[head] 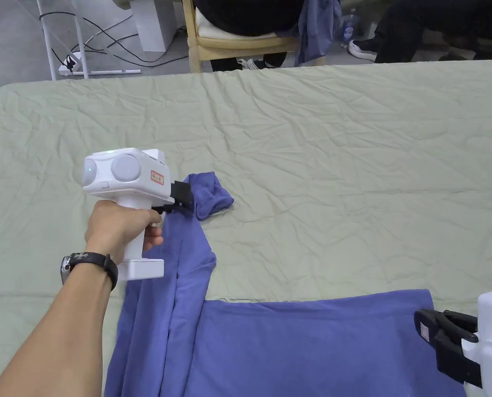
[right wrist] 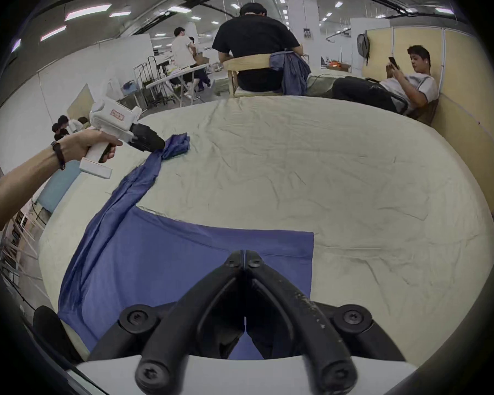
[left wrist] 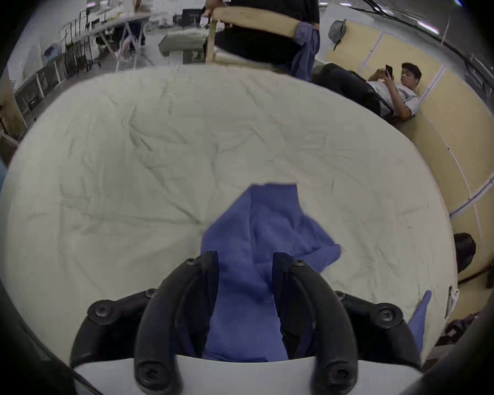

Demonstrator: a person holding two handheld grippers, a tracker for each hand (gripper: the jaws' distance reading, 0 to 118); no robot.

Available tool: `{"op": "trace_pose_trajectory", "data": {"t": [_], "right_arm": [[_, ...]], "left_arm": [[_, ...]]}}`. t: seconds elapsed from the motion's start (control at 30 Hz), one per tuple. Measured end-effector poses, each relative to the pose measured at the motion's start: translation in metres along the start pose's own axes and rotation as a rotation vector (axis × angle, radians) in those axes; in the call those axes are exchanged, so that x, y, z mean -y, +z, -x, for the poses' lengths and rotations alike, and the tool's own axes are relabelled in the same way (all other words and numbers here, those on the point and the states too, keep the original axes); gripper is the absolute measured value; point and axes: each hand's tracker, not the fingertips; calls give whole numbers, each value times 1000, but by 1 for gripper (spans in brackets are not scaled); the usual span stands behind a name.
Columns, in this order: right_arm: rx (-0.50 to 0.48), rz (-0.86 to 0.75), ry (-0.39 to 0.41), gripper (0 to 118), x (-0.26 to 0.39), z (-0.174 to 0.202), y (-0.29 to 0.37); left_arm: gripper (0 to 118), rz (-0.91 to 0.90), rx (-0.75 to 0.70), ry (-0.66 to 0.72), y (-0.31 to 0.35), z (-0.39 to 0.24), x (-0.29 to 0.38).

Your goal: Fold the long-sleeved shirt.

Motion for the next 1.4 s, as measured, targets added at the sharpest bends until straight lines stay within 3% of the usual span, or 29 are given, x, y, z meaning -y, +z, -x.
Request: {"op": "trace_pose_trajectory", "data": {"t": [0.07,0.1,0.17,0.27,0.37,0.47,0.63,1.07,1.27,1.4], "right_arm": [[3,7,-1,1,4,0,-3],[-3,14,-2,1,5,0,-3],[-5,14,1,1,7,3,-4],[0,21,2,1,10,4,-2],[-18,6,-31,1,12,5,6],[-16,-4,-28,1,10,11,13],[-42,-36,-33,1,10,24,31],[-107,-130,-21,1,29,73,119],[-132,-165,1,1,45,91,150],[-140,-167,-5,1,51,95,157]], "left_arm": [[39,29,-31,10,-17,4,15],[38,-81,-13,-15,-13,4,25],[33,-109,-29,11,-10,4,33],[8,-121,-63,36,-4,5,33],[7,-169,-85,-3,15,0,38],[7,-218,-14,65,46,2,46],[7,-268,-60,55,101,-8,83],[7,-347,-61,69,235,-47,228],[7,-284,-58,58,250,-54,301],[7,-134,-56,105,226,-47,332]]}}
